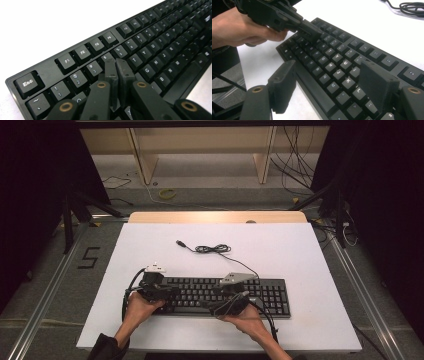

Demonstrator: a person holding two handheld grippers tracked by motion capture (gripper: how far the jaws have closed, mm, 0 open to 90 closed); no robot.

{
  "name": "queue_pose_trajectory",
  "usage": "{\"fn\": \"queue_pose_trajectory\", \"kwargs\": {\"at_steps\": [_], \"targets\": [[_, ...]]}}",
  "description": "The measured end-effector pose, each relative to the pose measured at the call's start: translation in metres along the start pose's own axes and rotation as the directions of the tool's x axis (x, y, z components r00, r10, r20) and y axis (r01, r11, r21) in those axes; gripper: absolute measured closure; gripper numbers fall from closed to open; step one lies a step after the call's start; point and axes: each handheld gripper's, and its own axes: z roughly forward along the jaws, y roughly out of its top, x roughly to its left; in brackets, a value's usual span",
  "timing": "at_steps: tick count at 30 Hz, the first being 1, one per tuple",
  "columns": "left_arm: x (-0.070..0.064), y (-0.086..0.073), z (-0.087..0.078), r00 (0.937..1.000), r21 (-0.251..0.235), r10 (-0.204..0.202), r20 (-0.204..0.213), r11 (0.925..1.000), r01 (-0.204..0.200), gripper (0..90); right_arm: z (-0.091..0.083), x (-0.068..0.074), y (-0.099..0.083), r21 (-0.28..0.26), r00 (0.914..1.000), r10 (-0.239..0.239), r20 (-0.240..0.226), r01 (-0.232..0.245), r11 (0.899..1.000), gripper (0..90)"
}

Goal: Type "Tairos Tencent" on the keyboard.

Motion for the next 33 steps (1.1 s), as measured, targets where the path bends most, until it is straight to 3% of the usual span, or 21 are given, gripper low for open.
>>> {"fn": "queue_pose_trajectory", "kwargs": {"at_steps": [8, 19, 33], "targets": [[-0.002, 0.0, -0.007, 0.9996, -0.022, -0.008, 0.028, 0.9997, 0.008, 80.7, 0.002, 0.001, 0.001, -0.001, 1.0, 0.001, -0.001, -0.001, 1.0, 31.6], [-0.003, -0.002, -0.013, 0.9977, -0.04, -0.014, 0.067, 0.9991, 0.016, 65.8, 0.005, 0.003, 0.003, 0.003, 1.0, -0.002, -0.004, 0.002, 1.0, 33.2], [-0.004, -0.004, -0.021, 0.9963, -0.066, -0.036, 0.078, 0.997, 0.041, 47.2, 0.011, 0.004, 0.006, 0.014, 0.9999, -0.002, -0.015, 0.002, 1.0, 35.8]]}}
